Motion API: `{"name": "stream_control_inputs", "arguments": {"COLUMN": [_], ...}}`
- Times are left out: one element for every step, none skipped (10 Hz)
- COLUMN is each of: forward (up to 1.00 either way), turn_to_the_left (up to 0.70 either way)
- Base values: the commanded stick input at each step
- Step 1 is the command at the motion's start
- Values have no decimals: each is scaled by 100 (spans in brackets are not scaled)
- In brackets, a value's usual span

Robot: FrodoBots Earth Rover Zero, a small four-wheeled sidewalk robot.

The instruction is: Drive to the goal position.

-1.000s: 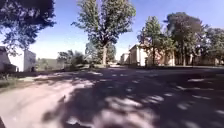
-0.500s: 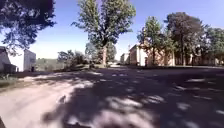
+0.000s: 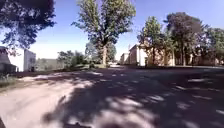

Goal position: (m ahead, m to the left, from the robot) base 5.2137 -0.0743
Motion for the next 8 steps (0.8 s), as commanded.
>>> {"name": "stream_control_inputs", "arguments": {"forward": [0,0,0,0,0,0,9,26], "turn_to_the_left": [0,0,0,0,0,0,0,0]}}
